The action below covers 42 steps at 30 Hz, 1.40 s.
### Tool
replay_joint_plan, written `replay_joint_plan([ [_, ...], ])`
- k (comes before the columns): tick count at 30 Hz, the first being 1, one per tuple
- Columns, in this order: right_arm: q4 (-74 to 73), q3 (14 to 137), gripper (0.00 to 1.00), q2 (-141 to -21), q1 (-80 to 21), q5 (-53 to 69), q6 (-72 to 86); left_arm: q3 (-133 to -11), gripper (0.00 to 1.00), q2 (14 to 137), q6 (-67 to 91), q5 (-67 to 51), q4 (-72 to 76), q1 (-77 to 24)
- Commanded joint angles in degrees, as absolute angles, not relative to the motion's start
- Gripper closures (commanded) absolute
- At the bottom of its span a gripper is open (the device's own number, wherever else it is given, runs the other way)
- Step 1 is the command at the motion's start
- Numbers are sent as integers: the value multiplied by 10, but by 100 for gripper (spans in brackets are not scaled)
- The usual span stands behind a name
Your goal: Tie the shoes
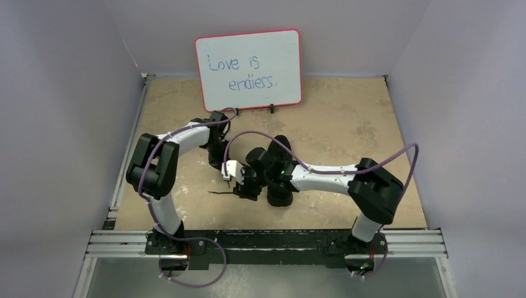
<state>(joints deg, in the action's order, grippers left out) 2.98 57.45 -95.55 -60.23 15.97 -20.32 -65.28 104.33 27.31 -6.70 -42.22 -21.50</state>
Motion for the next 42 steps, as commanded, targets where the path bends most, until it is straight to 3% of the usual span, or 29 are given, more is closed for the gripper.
replay_joint_plan([
  [1, 85, 593, 40, -991, -588, 215, -219, -653, 100, 1084, 233, -94, -403, -195],
  [7, 89, 614, 40, -1042, -588, 195, -232, -660, 100, 1093, 236, -107, -404, -194],
  [12, 107, 614, 46, -1081, -588, 172, -252, -668, 100, 1103, 233, -109, -419, -194],
  [14, 119, 607, 55, -1084, -588, 171, -254, -667, 100, 1098, 232, -109, -421, -194],
  [20, 139, 563, 100, -1034, -588, 148, -217, -673, 100, 1075, 231, -83, -439, -194],
  [30, 198, 512, 100, -785, -580, 30, 35, -695, 100, 1011, 247, -76, -473, -196],
  [42, 63, 538, 100, -646, -529, -248, 115, -635, 100, 916, 299, -93, -474, -197],
])
